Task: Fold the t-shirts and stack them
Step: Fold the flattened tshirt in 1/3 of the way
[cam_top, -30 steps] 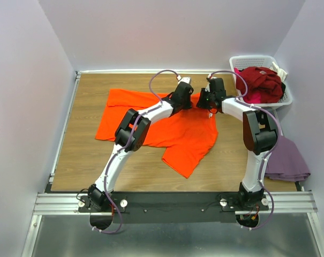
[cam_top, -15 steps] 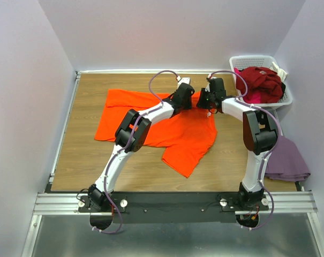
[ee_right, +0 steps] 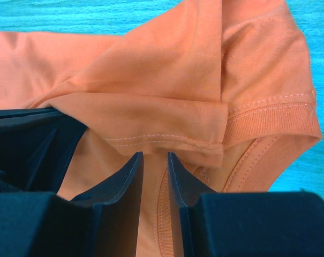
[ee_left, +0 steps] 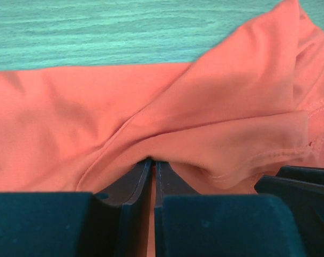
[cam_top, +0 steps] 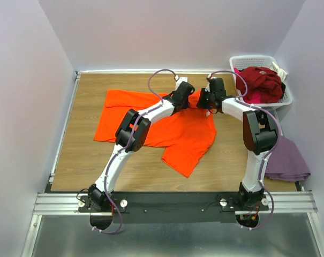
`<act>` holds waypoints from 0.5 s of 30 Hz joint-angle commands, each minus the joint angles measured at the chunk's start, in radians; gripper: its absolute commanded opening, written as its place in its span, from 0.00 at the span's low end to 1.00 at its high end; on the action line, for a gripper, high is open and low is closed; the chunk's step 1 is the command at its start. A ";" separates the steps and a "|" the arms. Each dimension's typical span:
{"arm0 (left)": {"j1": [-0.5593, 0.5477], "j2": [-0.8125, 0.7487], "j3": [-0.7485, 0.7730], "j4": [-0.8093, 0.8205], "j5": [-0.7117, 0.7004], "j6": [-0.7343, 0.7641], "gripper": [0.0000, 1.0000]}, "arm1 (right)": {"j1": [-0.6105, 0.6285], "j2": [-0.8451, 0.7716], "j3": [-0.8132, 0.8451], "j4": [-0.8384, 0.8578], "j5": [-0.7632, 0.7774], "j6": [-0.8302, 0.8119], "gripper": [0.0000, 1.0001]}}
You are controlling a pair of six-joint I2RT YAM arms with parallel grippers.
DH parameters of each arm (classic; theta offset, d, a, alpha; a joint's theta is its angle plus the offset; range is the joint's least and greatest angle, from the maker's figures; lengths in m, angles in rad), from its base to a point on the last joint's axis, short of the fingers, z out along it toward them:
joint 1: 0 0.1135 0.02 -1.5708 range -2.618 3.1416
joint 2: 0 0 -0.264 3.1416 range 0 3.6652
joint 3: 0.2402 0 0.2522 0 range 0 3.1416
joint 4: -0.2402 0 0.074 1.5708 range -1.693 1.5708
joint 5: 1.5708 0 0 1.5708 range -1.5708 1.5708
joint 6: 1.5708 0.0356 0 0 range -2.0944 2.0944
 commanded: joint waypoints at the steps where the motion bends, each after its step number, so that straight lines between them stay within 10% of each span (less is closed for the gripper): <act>1: 0.000 0.034 0.019 -0.064 -0.042 0.001 0.11 | 0.007 0.025 0.027 -0.013 0.011 0.008 0.33; 15: 0.000 -0.081 -0.111 -0.028 -0.019 0.015 0.00 | 0.005 -0.017 -0.006 -0.013 0.054 0.029 0.28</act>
